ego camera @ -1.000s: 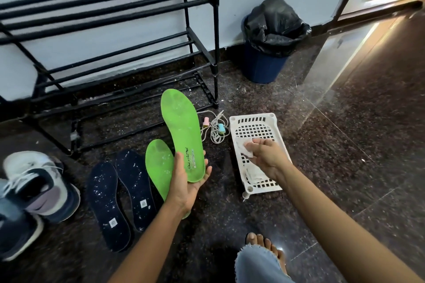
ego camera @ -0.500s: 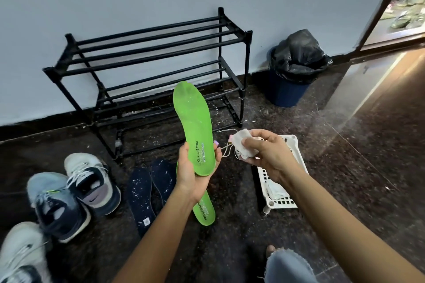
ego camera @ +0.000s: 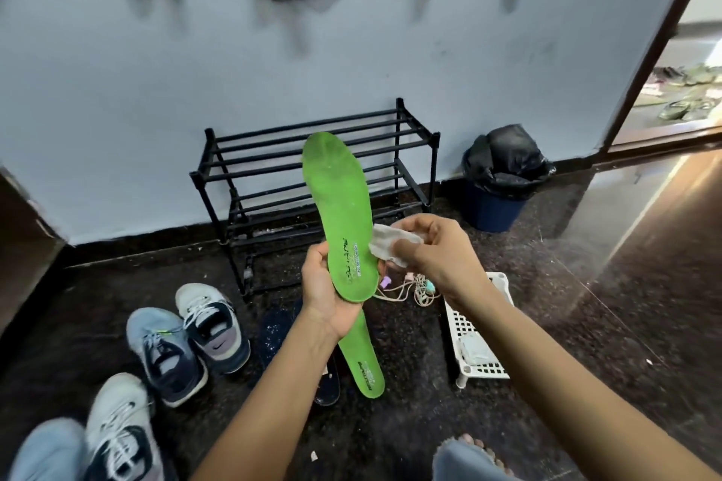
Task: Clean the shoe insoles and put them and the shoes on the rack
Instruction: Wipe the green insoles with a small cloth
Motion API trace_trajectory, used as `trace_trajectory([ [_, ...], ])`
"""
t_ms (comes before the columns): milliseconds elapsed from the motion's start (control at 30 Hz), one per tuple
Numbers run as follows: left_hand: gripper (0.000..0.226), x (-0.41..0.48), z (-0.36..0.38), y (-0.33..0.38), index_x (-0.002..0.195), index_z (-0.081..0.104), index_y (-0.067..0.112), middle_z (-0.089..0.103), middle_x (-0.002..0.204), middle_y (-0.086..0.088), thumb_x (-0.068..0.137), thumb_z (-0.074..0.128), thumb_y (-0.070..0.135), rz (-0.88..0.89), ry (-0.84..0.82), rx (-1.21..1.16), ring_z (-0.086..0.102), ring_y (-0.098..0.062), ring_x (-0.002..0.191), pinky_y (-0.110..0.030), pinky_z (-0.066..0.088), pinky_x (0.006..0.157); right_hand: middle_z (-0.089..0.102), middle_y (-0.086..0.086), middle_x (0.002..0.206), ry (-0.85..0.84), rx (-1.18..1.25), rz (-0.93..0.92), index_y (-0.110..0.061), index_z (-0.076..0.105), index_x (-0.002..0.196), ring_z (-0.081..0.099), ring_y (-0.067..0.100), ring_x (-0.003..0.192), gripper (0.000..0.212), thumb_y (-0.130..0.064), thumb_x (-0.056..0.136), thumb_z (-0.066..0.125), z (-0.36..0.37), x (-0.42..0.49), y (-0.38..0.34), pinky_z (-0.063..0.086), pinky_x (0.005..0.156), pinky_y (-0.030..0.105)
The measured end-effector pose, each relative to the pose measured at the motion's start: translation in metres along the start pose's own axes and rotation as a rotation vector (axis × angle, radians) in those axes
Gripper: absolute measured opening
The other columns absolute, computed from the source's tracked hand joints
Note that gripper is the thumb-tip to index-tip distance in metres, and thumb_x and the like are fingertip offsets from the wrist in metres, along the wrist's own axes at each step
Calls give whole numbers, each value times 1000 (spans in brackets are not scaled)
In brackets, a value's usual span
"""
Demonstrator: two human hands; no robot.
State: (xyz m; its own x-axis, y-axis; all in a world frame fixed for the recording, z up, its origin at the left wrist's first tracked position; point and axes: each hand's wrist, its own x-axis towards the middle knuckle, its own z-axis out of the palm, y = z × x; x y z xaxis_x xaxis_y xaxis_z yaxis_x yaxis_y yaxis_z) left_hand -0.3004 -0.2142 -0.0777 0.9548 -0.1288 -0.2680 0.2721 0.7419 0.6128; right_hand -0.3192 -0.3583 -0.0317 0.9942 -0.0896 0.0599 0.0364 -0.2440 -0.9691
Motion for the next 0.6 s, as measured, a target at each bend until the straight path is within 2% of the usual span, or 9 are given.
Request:
trace_trajectory([
  [133, 38, -26, 23, 24, 83, 64, 7, 65, 76, -12, 96, 37, 30, 26, 9, 22, 61, -25, 66, -35, 53, 65, 71, 3, 69, 83, -120, -148, -20, 71, 80, 68, 21, 62, 16, -9, 70, 66, -5, -15, -47, 58, 60, 34],
  [233, 41, -48, 38, 41, 87, 66, 7, 66, 81, -14, 96, 36, 33, 46, -15, 44, 61, -27, 71, -33, 54, 59, 70, 0, 68, 119, -165, -244, -23, 71, 78, 60, 11, 56, 14, -11, 73, 67, -6, -29, -82, 49, 51, 22],
  [333, 44, -66, 52, 56, 92, 67, 9, 67, 84, -13, 98, 35, 39, 67, -51, 66, 63, -26, 71, -32, 54, 58, 67, -5, 69, 167, -247, -359, -22, 72, 78, 58, 6, 60, 12, -12, 72, 68, -5, -42, -111, 47, 58, 23],
  [467, 50, -86, 65, 75, 96, 68, 12, 71, 83, -8, 101, 32, 45, 63, -69, 96, 67, -19, 67, -28, 55, 60, 69, -4, 69, 200, -517, -511, -23, 73, 80, 62, 15, 66, 9, -29, 74, 70, 7, -63, -136, 47, 59, 30],
  [533, 52, -96, 69, 82, 89, 68, 14, 71, 75, -5, 102, 29, 46, 59, -76, 108, 67, -16, 62, -22, 53, 56, 71, -2, 79, 194, -743, -553, -27, 72, 89, 64, 22, 78, 15, -35, 79, 64, 19, -76, -143, 49, 63, 32],
  [600, 52, -105, 73, 88, 85, 67, 14, 70, 72, -4, 101, 29, 45, 68, -85, 127, 67, -15, 62, -21, 52, 57, 70, 1, 90, 164, -856, -561, -31, 70, 98, 63, 26, 88, 19, -35, 83, 59, 32, -87, -144, 47, 69, 32],
])
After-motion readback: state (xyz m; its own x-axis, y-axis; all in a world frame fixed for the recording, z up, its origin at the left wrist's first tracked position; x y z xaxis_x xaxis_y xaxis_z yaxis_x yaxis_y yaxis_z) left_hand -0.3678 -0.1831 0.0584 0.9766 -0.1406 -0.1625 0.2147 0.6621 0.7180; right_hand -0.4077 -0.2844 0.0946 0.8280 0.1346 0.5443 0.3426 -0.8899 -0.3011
